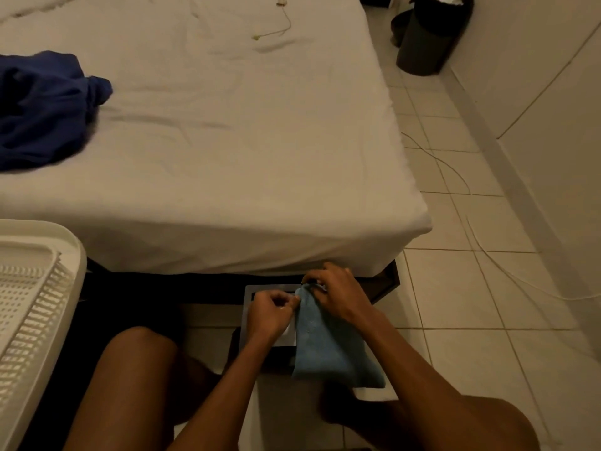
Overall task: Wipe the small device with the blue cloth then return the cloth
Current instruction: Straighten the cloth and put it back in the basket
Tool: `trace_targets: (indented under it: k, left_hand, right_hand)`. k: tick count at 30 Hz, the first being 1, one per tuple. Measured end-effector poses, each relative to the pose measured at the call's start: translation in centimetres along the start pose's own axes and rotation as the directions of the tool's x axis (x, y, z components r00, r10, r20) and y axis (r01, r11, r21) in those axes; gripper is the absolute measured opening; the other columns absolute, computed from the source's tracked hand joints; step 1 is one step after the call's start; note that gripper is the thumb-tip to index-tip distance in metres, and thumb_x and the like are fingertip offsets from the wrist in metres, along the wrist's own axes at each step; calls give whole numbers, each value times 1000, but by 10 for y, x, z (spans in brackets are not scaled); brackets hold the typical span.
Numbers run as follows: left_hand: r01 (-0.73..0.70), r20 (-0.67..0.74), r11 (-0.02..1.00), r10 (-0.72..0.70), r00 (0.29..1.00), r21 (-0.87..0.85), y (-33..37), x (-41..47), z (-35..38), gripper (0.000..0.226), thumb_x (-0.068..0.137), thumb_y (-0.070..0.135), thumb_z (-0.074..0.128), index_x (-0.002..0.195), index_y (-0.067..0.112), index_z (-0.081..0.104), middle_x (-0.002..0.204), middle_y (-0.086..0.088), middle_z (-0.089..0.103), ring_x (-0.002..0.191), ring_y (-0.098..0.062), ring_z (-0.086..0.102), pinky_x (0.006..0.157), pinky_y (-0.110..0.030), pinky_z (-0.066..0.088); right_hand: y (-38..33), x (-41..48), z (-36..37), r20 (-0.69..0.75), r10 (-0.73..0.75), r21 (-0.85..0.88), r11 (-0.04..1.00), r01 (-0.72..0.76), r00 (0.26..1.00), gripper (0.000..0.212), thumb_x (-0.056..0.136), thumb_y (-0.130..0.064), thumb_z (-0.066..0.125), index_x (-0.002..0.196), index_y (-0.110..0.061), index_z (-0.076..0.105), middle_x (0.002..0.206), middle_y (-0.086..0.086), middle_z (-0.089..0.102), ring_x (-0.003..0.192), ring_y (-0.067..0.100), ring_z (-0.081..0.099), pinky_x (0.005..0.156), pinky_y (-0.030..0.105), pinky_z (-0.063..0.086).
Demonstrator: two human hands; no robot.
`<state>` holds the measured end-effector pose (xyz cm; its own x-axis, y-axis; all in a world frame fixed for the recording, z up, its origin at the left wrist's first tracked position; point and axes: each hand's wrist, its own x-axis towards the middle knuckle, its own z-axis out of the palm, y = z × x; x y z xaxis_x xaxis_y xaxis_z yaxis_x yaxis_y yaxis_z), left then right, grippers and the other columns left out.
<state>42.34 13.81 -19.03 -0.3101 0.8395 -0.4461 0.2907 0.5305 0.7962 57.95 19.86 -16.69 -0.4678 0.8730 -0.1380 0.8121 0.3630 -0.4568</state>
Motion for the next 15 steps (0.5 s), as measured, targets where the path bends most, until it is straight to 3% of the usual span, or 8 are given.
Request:
trace_targets:
  k: [4,8,15]
  left_hand:
    - [-35,9,999,35,999,0,-3,1,1,18,82,21,78,70,28,68,71,10,71,74,-9,69,67,-25,53]
    - [-46,20,999,46,999,-11,-1,1,0,18,80,17,79,73,27,67,69,9,72,71,-9,70,72,-33,58]
    - [5,51,996,-10,999,84,7,1,0,17,76,35,83,74,20,76,76,7,74,73,-4,66,58,-21,44]
  right_hand:
    - [3,0,-6,-10,17,61,998,-17,1000,8,90,-28,68,98,-23,69,103,3,60,97,23,59,83,42,52]
    - [9,-2,-20,15,64,181,981,-65,998,7,86,-22,74,92,-19,71,98,-1,70,92,16,65,83,41,57]
    - [21,-15,-32,51,147,259,953,-155,988,11,83,-17,77,86,-26,73,91,-9,73,87,6,68,82,37,60]
